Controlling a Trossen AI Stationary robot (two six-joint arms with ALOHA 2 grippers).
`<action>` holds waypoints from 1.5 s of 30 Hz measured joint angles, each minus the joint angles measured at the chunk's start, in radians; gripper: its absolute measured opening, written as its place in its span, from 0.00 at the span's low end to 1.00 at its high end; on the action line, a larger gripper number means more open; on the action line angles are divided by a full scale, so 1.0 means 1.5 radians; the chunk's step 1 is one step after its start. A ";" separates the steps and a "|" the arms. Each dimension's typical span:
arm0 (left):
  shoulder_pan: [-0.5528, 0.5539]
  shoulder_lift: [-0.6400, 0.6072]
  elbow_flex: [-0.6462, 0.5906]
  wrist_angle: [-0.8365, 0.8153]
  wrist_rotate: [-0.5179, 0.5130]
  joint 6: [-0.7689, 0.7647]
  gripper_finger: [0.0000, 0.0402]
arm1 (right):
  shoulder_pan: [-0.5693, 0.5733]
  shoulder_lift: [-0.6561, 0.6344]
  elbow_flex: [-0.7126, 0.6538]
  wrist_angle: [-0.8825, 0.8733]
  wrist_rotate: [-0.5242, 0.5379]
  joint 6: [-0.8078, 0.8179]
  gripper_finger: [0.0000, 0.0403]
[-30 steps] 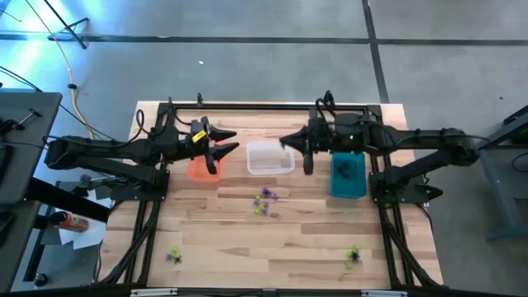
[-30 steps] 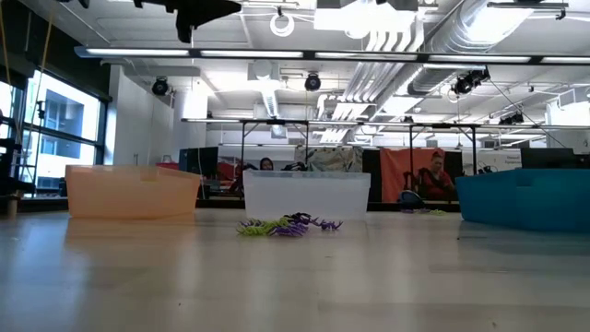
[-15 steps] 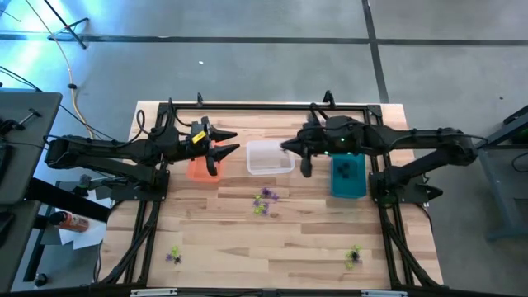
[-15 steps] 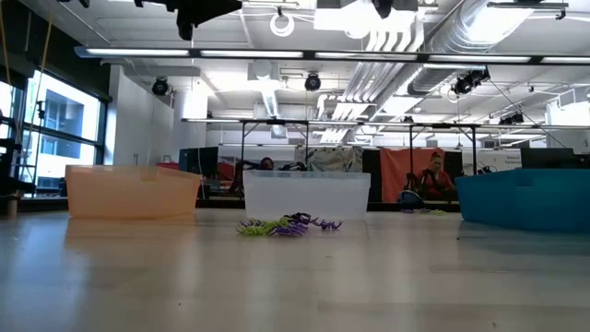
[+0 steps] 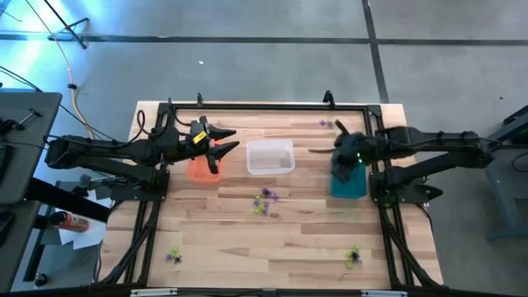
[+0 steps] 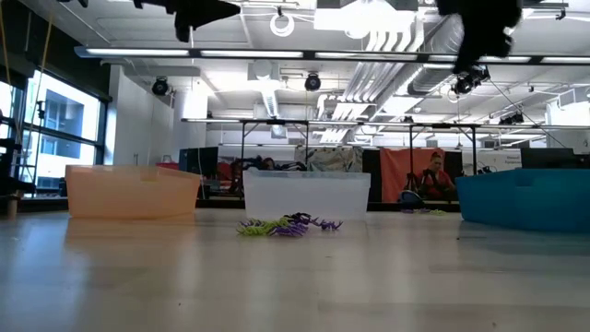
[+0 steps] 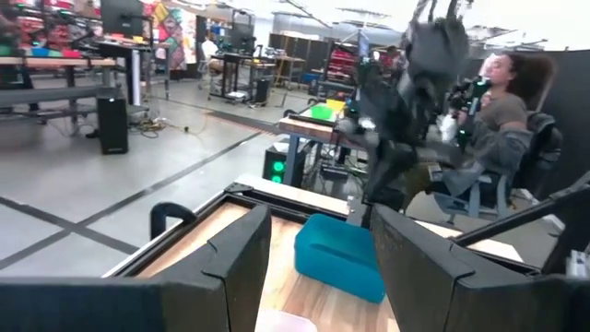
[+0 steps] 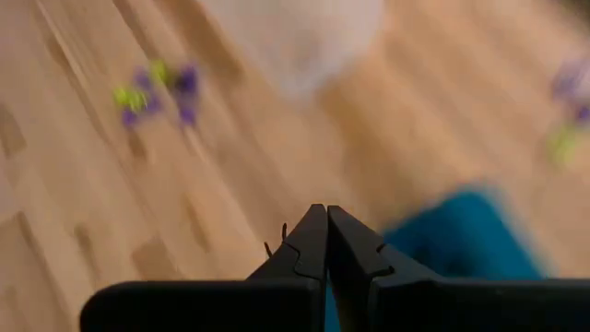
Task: Sort Halloween decoration
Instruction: Put the black spider toy into the blue bin
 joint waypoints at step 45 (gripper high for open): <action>0.000 0.000 0.000 -0.008 -0.044 -0.011 0.44 | -0.066 0.044 -0.339 0.132 -0.041 0.272 0.34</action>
